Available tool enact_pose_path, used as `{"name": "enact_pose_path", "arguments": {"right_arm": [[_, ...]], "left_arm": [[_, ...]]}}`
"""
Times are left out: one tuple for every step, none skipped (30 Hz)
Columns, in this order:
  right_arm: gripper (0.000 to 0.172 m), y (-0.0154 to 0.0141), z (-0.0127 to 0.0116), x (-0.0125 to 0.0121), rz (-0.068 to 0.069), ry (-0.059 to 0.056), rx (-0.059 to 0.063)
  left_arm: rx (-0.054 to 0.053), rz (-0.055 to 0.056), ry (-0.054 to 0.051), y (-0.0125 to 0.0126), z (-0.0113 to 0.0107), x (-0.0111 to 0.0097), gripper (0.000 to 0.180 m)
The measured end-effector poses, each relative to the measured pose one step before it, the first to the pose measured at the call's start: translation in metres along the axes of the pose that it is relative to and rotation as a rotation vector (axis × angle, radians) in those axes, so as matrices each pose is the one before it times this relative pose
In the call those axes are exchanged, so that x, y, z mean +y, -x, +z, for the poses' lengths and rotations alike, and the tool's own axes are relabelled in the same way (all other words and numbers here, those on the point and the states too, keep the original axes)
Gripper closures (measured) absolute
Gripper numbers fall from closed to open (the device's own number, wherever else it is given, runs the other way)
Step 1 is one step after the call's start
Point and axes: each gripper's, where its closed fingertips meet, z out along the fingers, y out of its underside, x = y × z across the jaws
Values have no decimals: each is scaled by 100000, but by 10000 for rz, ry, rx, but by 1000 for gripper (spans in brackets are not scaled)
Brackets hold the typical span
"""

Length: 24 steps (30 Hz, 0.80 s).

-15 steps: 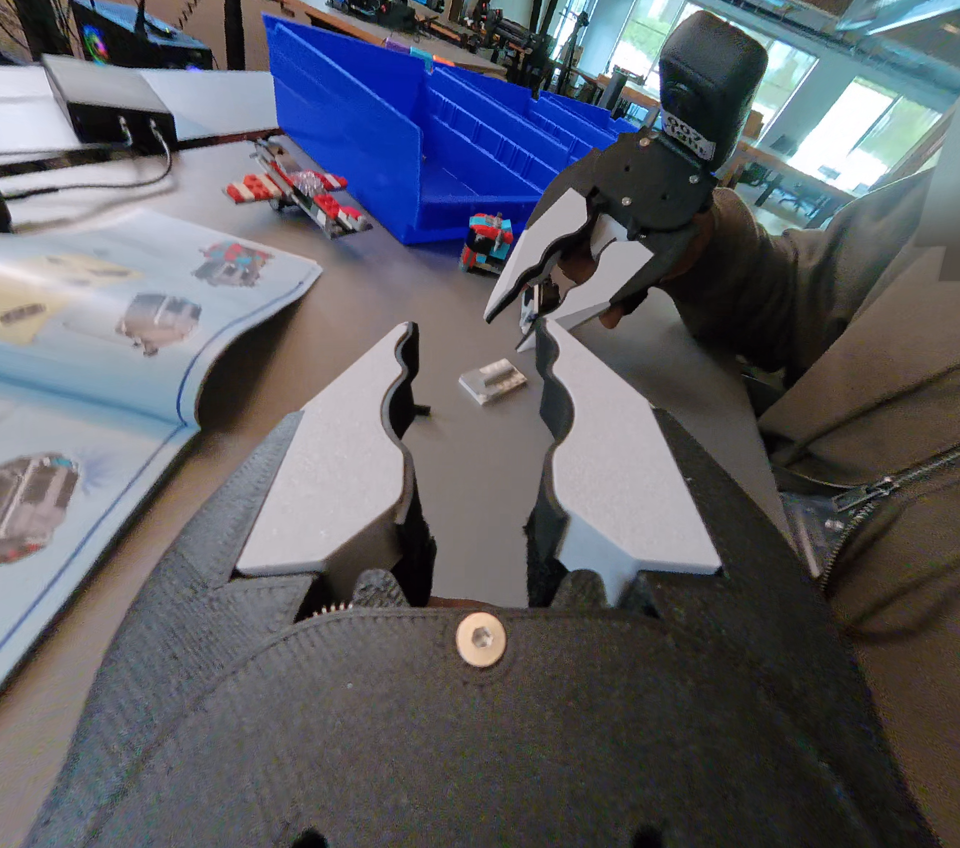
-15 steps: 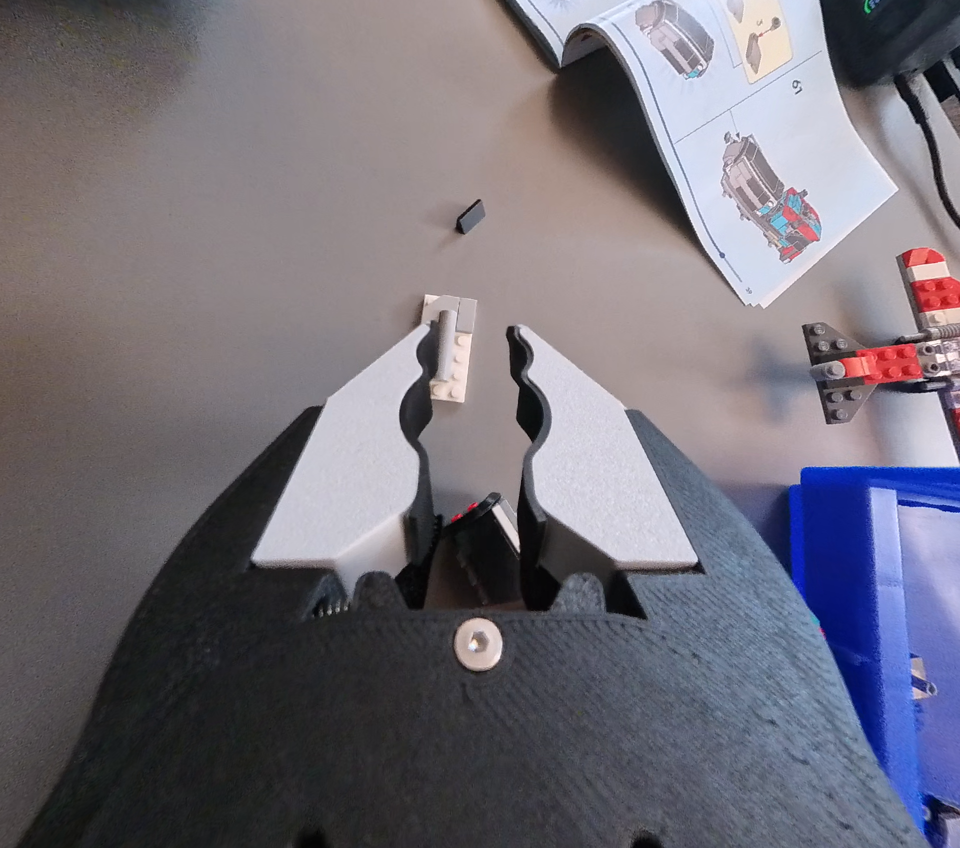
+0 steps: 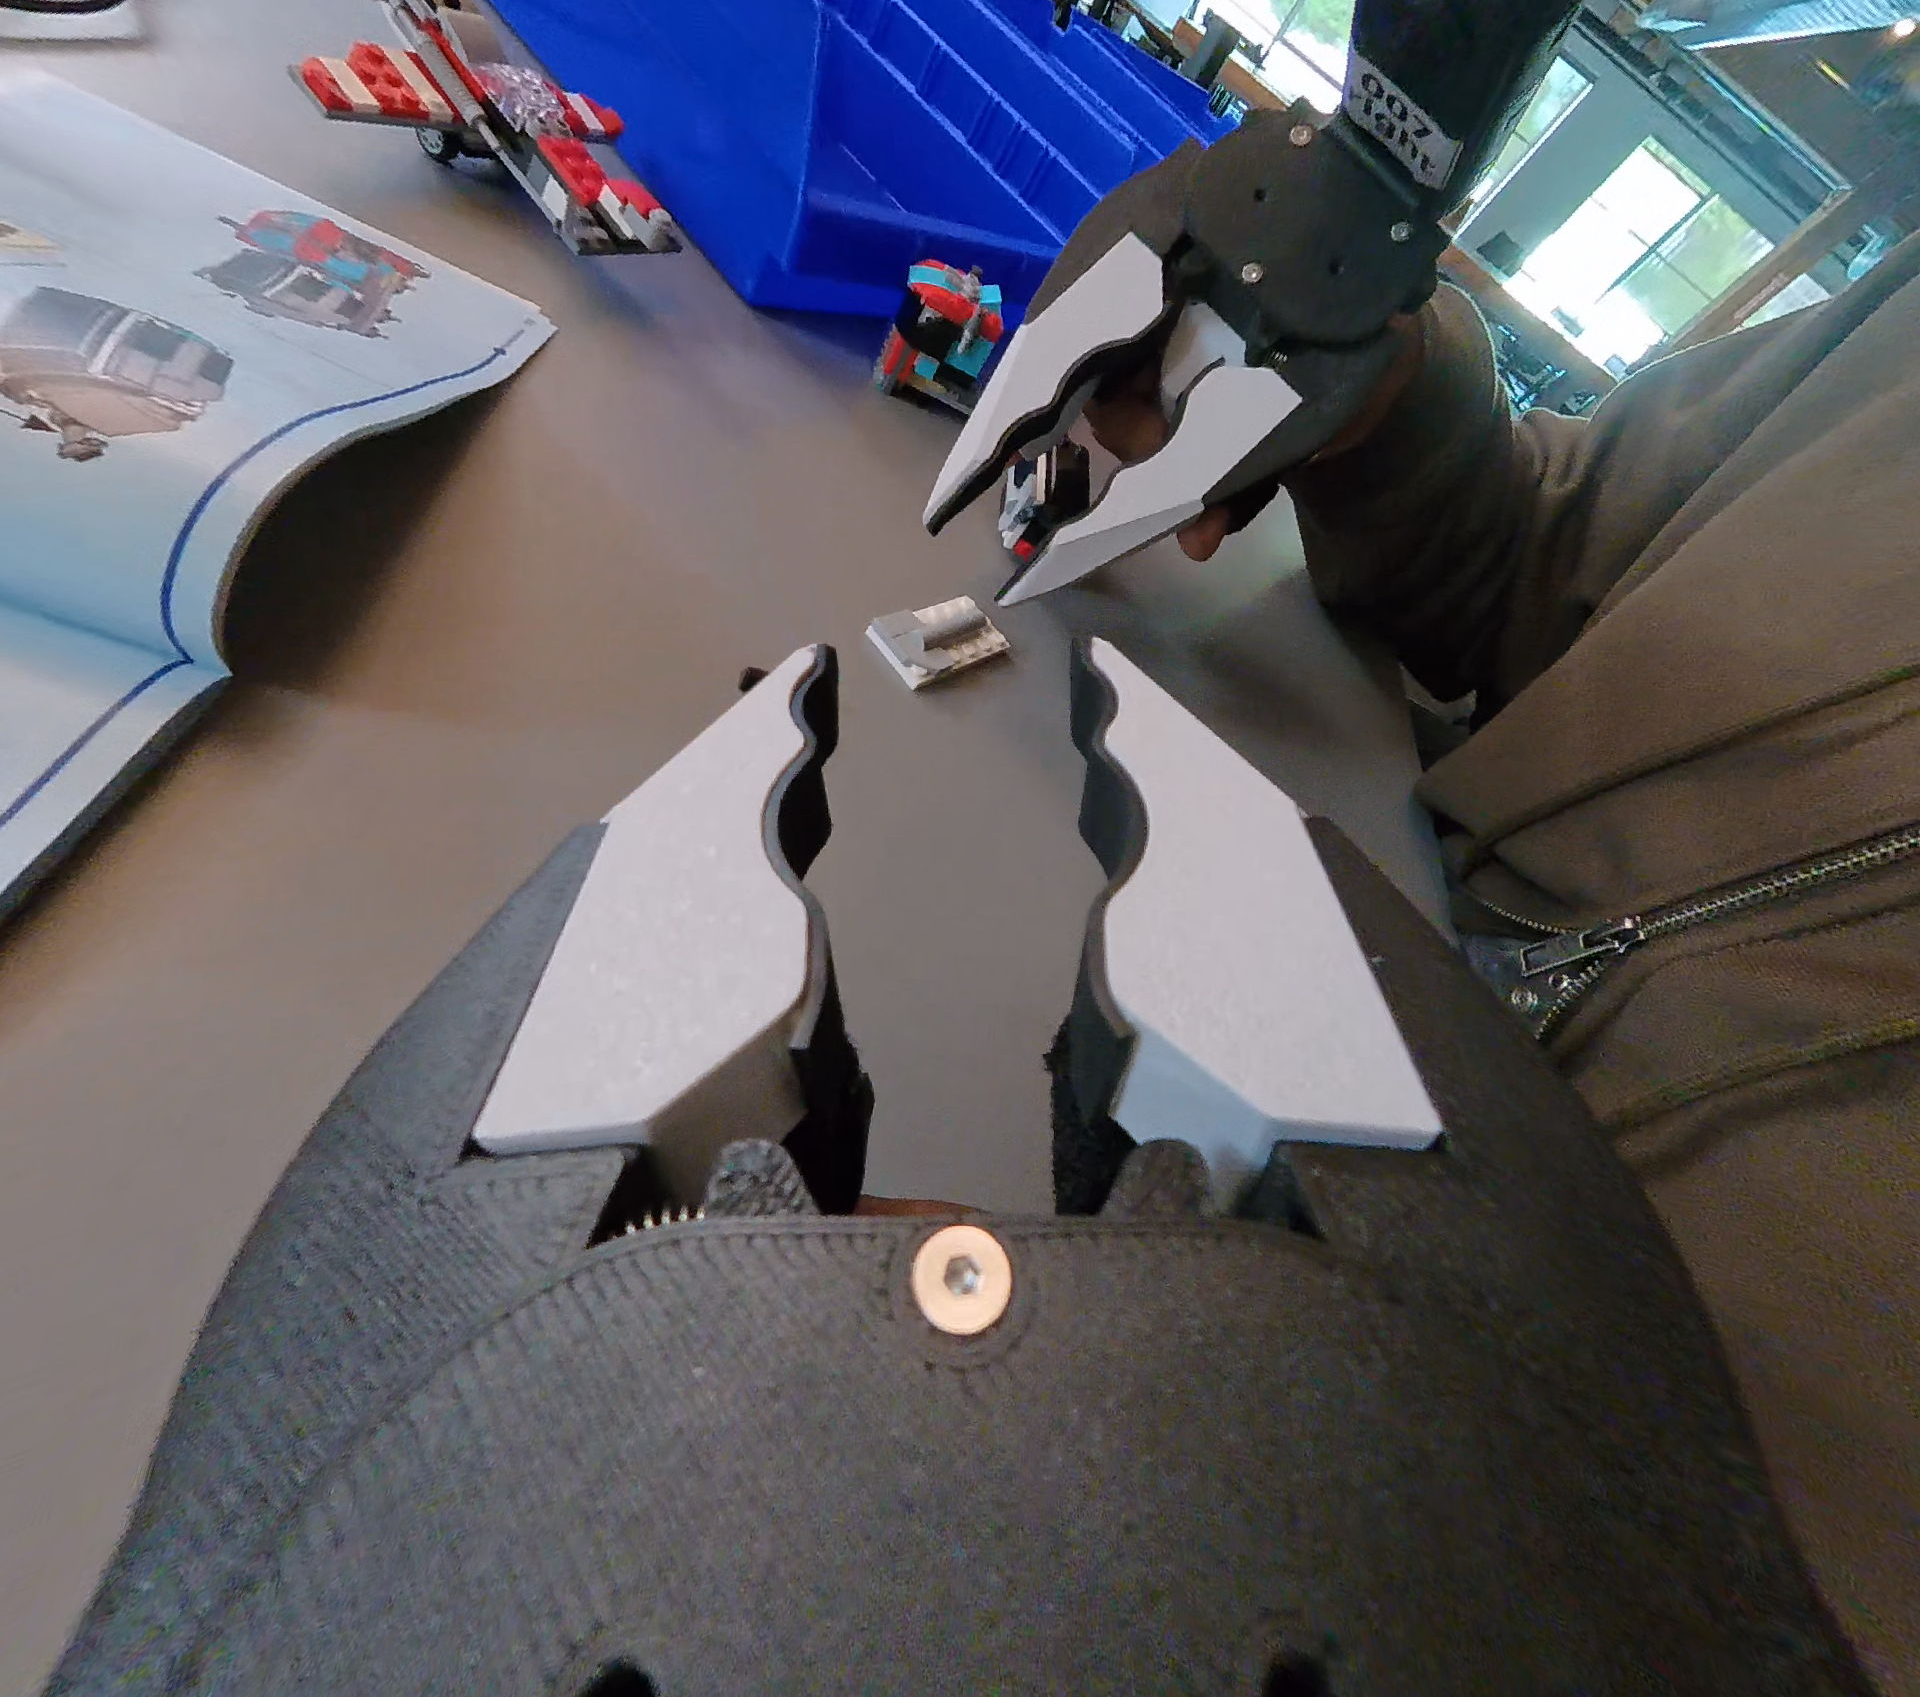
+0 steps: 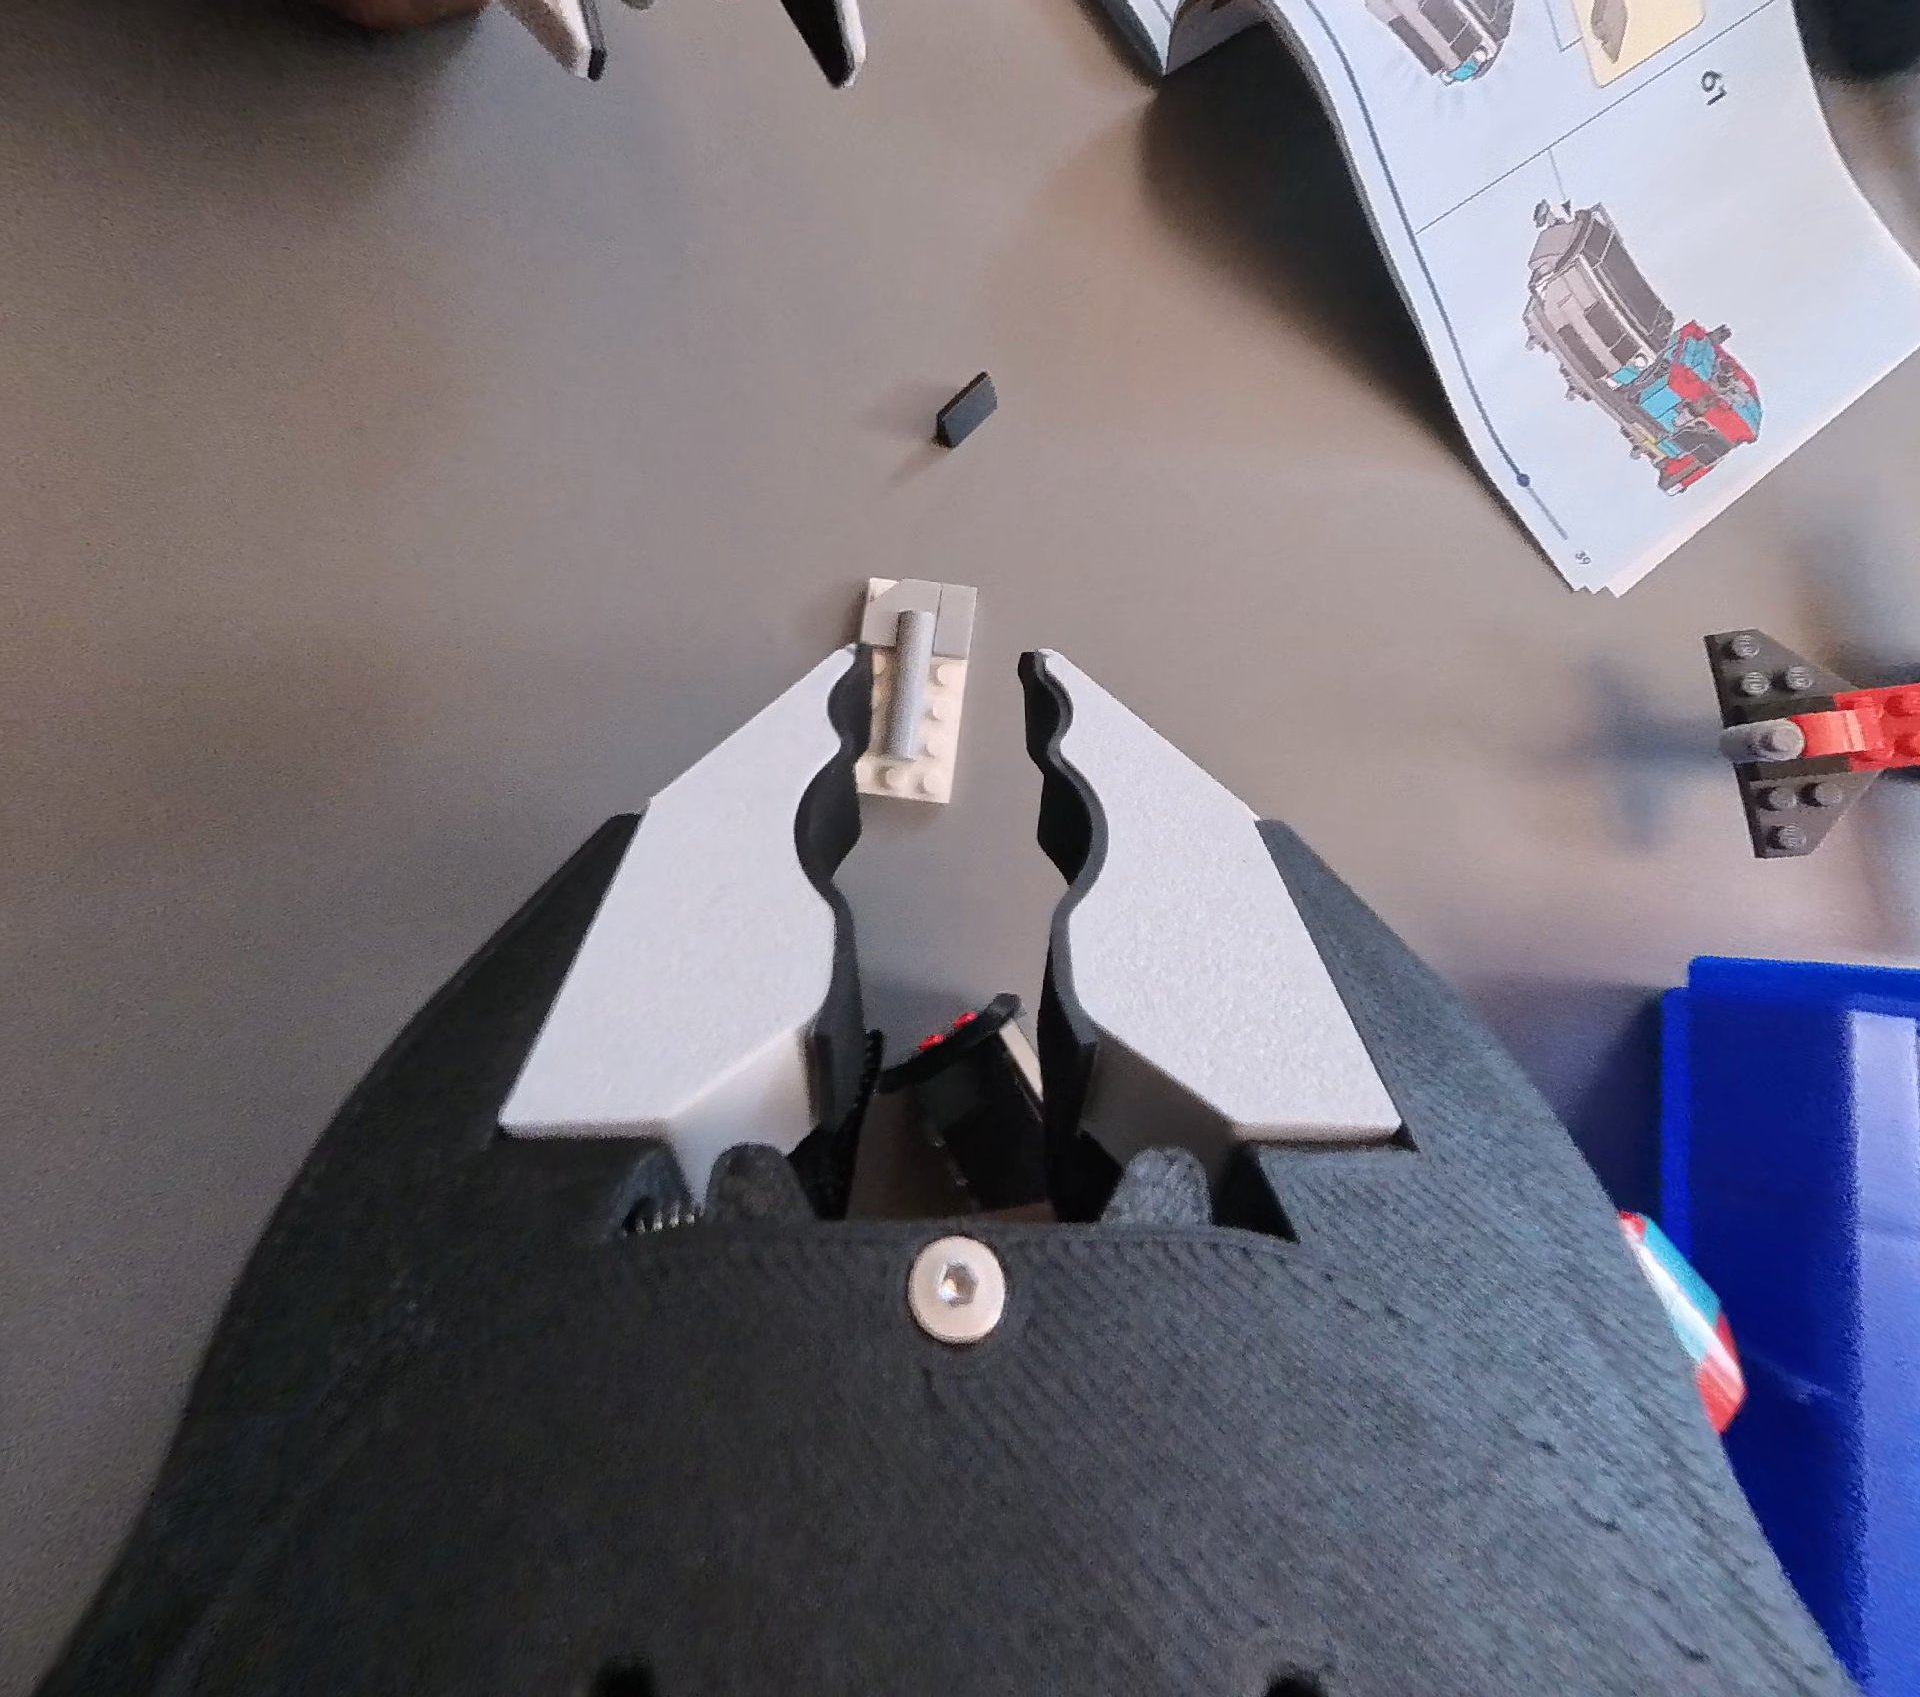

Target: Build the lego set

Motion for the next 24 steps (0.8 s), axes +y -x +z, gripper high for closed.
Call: {"name": "enact_pose_path", "arguments": {"right_arm": [[141, 32, 31, 66, 11, 18, -6], [140, 2, 17, 48, 9, 11, 9], [140, 18, -11, 41, 9, 0, 4], [140, 27, -31, 34, 10, 0, 2], [140, 34, -32, 32, 9, -2, 6], [139, 31, -36, 36, 20, -6, 2], [139, 38, -14, 44, 24, -1, -9], [139, 57, 15, 64, 22, 13, -10], [139, 45, 49, 66, 20, 29, -7], [139, 88, 103, 113, 9, 63, -17], [139, 90, 153, 127, -21, 87, -1], [139, 102, 193, 187, -42, 121, 10], [139, 93, 210, 200, -53, 135, 19], [138, 0, 152, 117, -60, 89, 70], [138, -48, 77, 49, -73, 59, 82], [139, 31, 42, 68, -72, 71, 8], [139, 46, 33, 27, -84, 35, -3], [139, -33, 29, -9, -65, 11, 42], [139, -64, -16, -63, -60, -17, 60], [139, -66, -70, -139, -55, -56, 40], [139, -11, -85, -153, -40, -57, 7], [139, 8, -80, -91, -29, -17, 1], [139, 16, -26, -25, -30, 23, -6], [139, 6, -22, 8, -23, 34, 0]], "left_arm": [[-11, -10, 44, 7, 24, 58, 134], [-36, 11, 33, 40, 15, 45, 134], [-48, 18, 20, 64, 2, 32, 134], [-36, 11, 19, 43, 3, 31, 134], [-25, 4, 23, 31, 20, 37, 134], [-21, 1, 29, 30, 28, 48, 134], [-25, -1, 38, 40, 48, 74, 134], [-30, -5, 51, 41, 46, 79, 135], [-26, 9, 37, 28, 39, 62, 135], [-20, 30, 15, -18, 18, 25, 135], [-19, 40, 19, -24, 25, 21, 135], [-16, 38, 27, -43, 20, 28, 135], [-11, 36, 26, -38, 19, 31, 135], [1, 32, 24, -60, 12, 31, 135], [10, 20, 18, -83, 22, 11, 135], [13, 8, 13, -77, 13, 9, 135], [14, 12, 11, -79, 11, -3, 135], [17, 28, 10, -87, 4, -4, 135], [3, 34, -1, -70, 0, -24, 135], [-5, 24, -6, -38, -14, -29, 135], [0, 10, -10, -40, -27, -37, 135], [1, 2, -18, -26, -34, -43, 135], [11, 2, -21, -44, -35, -56, 135], [10, 3, -18, -41, -28, -55, 135]]}}
